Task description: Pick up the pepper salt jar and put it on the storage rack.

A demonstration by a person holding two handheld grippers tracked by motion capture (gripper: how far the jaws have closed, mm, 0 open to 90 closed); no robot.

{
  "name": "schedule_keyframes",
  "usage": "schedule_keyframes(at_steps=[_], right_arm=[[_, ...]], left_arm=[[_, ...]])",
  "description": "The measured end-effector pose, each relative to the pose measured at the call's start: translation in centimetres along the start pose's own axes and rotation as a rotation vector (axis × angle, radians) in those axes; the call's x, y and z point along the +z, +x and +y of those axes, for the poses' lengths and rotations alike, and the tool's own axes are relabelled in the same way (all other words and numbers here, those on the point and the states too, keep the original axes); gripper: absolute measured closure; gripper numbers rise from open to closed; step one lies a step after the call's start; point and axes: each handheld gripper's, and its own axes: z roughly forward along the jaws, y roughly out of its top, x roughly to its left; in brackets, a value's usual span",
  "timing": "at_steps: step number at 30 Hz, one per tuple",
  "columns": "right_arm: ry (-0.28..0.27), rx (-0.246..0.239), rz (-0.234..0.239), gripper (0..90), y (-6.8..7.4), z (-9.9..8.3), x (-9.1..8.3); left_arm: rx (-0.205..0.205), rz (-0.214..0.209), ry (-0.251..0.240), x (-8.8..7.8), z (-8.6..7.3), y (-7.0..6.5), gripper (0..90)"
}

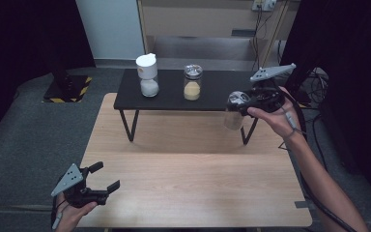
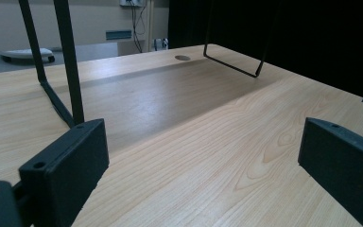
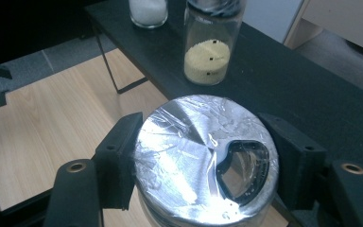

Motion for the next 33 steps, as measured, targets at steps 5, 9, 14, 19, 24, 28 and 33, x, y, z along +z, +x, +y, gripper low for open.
schedule_keyframes(at_steps=[5, 9, 14, 19, 24, 28, 33], right_arm=[[-0.001, 0.008, -0.011, 35.2, -0.3, 1.2, 0.2], [-0.003, 0.023, -0.024, 35.3, -0.8, 1.9, 0.4], [-0.001, 0.044, -0.055, 35.3, -1.3, 2.8, 0.6], [-0.002, 0.061, -0.086, 35.3, -1.7, 3.5, 0.7], [-0.011, 0.083, -0.109, 35.3, -2.1, 3.9, 0.8], [-0.013, 0.092, -0.129, 35.3, -2.4, 4.2, 1.1], [-0.017, 0.109, -0.146, 35.3, -2.7, 4.4, 1.4]], left_arm=[[-0.003, 0.001, 0.001, 0.0, 0.0, 0.1, 1.5], [-0.005, 0.0, 0.001, 0.0, 0.0, 0.2, 1.5], [-0.004, 0.0, 0.001, 0.0, 0.0, 0.2, 1.5], [-0.004, 0.0, 0.002, 0.0, 0.0, 0.2, 1.5], [-0.005, 0.0, 0.001, 0.0, 0.0, 0.2, 1.5], [-0.004, 0.0, 0.002, 0.0, 0.0, 0.2, 1.4], [-0.004, 0.0, 0.002, 0.0, 0.0, 0.2, 1.5]])
